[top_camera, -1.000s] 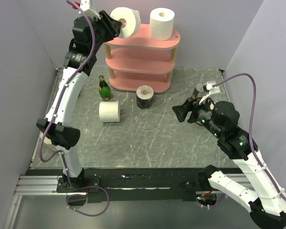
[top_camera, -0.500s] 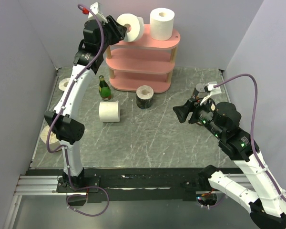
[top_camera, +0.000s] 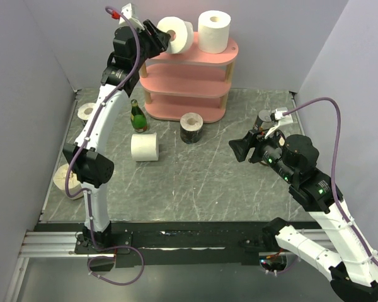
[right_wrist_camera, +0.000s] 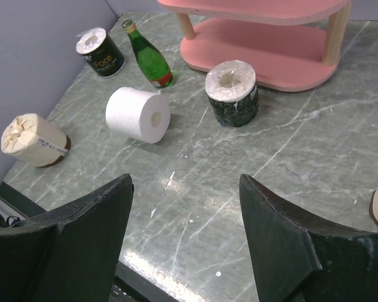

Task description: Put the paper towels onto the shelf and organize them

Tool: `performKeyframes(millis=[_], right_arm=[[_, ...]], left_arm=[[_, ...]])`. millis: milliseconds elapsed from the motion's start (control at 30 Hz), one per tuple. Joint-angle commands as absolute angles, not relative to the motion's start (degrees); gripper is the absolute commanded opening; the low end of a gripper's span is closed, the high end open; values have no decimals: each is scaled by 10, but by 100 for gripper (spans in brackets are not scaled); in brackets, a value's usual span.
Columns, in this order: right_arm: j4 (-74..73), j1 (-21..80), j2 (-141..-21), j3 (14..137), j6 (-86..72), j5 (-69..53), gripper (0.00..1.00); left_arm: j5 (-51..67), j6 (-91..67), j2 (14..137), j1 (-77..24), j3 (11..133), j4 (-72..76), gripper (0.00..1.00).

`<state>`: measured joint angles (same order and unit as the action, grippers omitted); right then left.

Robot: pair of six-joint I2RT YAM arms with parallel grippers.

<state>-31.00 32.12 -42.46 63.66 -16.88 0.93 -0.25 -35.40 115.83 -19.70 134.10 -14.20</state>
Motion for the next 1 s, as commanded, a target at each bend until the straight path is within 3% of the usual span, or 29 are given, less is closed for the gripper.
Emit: performKeyframes(millis=[0, 467, 967], right_arm=[[-298, 324, -417, 661, -168, 20, 75], [-297, 324, -416, 660, -170, 23, 75], [-299, 323, -410, 655, -170, 23, 76]], left_arm=[[4, -367, 1154, -199, 1380, -70, 53], [9, -371, 1160, -199, 1382, -55, 69], [4, -348, 1100, -192, 1316, -70, 73]])
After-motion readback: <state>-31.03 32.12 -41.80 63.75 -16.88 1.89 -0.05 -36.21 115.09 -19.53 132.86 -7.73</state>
